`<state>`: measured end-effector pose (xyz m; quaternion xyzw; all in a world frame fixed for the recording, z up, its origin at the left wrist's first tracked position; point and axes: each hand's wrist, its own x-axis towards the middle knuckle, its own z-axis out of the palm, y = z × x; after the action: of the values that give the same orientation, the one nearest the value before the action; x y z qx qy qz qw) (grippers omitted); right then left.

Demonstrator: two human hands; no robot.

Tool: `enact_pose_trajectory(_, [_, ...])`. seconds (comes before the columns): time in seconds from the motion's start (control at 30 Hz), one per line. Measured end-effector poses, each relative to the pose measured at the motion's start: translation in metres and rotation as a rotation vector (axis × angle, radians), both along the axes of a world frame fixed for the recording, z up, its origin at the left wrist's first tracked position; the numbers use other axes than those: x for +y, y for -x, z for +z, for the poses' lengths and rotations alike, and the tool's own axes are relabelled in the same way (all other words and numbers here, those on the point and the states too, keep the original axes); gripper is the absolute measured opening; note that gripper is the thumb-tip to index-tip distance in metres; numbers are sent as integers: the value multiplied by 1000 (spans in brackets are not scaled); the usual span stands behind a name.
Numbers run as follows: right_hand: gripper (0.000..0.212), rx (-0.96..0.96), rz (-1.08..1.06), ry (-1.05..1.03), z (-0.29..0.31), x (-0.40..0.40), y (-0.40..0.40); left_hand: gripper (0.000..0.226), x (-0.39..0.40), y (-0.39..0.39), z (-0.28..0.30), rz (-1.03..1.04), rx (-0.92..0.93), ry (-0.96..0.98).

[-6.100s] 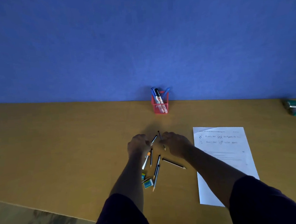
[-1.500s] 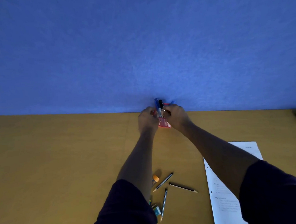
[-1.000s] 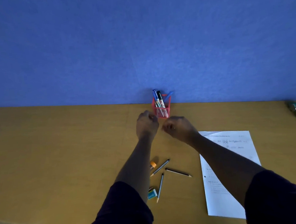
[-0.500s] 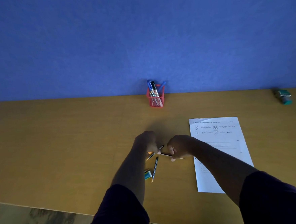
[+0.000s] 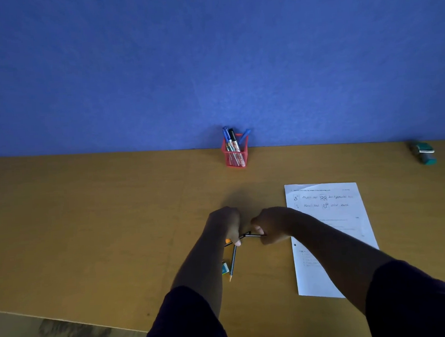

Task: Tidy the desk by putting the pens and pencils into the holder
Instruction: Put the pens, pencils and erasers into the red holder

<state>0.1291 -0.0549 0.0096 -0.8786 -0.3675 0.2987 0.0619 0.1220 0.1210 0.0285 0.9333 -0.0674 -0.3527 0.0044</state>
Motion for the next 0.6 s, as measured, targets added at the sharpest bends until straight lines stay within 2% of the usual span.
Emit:
enact_pose_trajectory(0.13, [5, 28, -133, -154, 5, -12, -21, 34, -3, -3, 1, -31, -17, -22])
enact_pose_trajectory(0.2, [4, 41, -230, -287, 11, -16, -35, 20, -4, -7, 2, -42, -25, -12])
enact_pose_trajectory(0.3, [9, 18, -400, -470, 23, -18, -57, 20, -3, -19, 2, 0, -39, 70])
enact_pose_trajectory(0.47, [9, -100, -753, -768, 40, -2, -91, 11, 10, -51, 10, 265, -167, 390])
enact_pose_trajectory(0.6, [21, -267, -844, -804, 54, 16, -118, 12, 28, -81, 21, 446, -244, 659])
